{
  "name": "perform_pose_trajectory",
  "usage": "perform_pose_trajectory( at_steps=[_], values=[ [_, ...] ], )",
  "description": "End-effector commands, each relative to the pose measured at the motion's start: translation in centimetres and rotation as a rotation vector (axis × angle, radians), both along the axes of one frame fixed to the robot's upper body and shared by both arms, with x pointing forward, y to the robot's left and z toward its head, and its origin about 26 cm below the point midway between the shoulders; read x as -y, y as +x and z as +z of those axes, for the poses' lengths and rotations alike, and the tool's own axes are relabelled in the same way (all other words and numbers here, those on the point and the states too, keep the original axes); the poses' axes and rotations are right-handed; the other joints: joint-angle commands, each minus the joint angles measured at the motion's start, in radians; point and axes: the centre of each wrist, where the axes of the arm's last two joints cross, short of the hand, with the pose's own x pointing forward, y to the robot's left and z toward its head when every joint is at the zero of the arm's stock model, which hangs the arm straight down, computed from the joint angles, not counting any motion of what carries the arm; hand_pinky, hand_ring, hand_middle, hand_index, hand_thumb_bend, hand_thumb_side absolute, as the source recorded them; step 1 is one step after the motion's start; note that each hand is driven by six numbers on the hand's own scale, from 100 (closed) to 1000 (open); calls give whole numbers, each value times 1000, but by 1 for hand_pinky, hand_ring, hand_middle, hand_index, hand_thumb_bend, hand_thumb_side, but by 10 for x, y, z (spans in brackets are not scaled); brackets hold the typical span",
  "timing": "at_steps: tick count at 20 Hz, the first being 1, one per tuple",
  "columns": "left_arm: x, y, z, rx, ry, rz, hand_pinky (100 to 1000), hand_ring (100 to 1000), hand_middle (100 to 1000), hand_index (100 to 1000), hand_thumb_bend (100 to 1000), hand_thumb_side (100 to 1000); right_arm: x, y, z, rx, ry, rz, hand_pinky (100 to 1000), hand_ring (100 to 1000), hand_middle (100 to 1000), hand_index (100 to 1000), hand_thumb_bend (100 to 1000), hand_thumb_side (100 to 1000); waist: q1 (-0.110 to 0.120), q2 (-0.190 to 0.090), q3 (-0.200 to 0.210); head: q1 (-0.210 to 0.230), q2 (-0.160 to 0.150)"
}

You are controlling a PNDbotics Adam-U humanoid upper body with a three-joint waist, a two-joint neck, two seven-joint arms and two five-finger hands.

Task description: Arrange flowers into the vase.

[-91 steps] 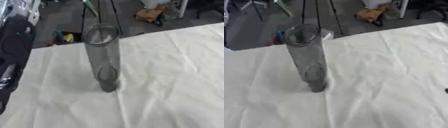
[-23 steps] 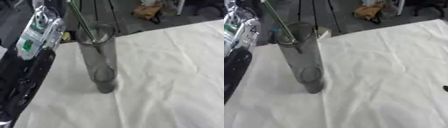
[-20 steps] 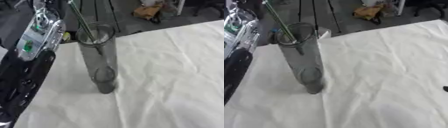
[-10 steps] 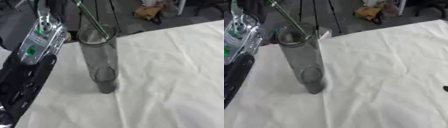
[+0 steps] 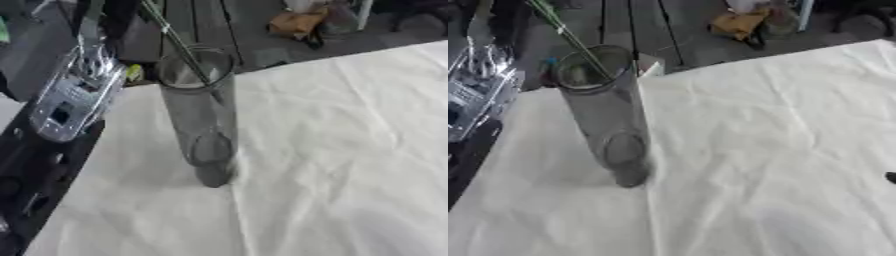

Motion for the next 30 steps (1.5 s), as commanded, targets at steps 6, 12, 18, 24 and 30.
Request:
perform_pose_trajectory(
  at_steps=[6, 12, 18, 24, 30],
  values=[
    [-12, -5, 7, -18, 240, 111, 100, 204, 294, 419, 100, 798, 2, -2, 3, 12, 4, -6, 735, 824, 696, 911, 100, 1000, -5, -23, 7, -6, 7],
    [-13, -5, 7, -74, 362, 124, 212, 390, 479, 506, 100, 823, 2, -3, 3, 6, 4, -1, 735, 824, 695, 911, 100, 1000, -5, -29, 7, -4, 5],
    [-14, -5, 10, -106, 439, 129, 368, 549, 621, 715, 100, 879, 3, -2, 3, -2, 4, 2, 736, 825, 694, 912, 100, 1000, -2, -34, 7, -2, 4],
    [-17, -5, 11, -131, 527, 143, 473, 631, 707, 830, 100, 895, 4, -3, 4, -8, 3, 3, 736, 826, 694, 912, 100, 1000, 2, -38, 8, -2, 6],
    [-21, -7, 13, -160, 622, 118, 643, 762, 825, 981, 100, 996, 4, -3, 4, -14, 3, 4, 736, 825, 693, 913, 100, 1000, 4, -40, 11, -3, 12]
  ],
)
